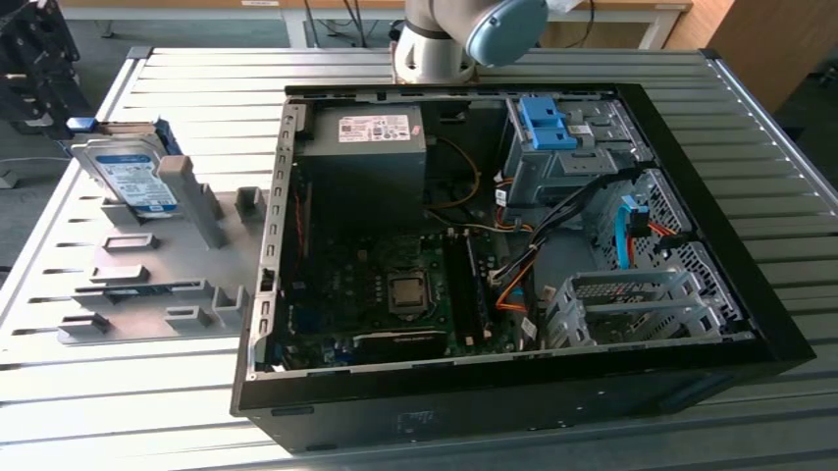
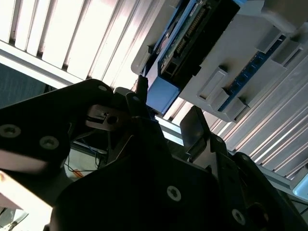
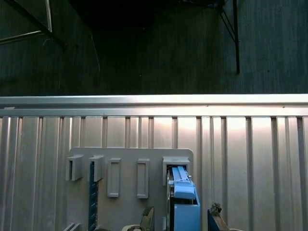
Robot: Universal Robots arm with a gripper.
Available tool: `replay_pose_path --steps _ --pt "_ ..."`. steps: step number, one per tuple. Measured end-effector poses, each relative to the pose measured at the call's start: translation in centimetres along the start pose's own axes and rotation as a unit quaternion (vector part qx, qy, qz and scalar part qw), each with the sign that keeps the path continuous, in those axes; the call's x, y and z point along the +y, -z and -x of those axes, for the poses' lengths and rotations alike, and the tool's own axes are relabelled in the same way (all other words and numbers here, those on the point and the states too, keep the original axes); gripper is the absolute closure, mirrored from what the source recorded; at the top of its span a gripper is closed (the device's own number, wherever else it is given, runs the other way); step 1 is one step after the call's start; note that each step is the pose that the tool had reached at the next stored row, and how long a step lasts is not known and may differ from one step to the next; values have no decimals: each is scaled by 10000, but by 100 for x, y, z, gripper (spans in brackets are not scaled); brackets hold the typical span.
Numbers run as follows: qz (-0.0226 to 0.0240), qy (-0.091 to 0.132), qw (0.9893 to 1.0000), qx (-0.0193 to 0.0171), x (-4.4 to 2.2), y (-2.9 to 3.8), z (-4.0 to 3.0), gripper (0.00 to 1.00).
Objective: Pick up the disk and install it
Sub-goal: 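Pick up the disk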
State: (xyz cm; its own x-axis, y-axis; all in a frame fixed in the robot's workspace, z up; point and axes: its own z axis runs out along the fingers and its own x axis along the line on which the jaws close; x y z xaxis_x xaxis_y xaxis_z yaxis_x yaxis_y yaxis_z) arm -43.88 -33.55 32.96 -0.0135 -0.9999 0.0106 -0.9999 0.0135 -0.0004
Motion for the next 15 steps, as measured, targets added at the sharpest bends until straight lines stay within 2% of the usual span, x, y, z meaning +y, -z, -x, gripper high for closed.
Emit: replay_pose_path --steps 5,8,15 --pt "-6 0 10000 0 8 -50 1 45" --pt "-7 0 10000 15 8 -75 2 45" --pt "-9 0 10000 15 8 -85 2 45"
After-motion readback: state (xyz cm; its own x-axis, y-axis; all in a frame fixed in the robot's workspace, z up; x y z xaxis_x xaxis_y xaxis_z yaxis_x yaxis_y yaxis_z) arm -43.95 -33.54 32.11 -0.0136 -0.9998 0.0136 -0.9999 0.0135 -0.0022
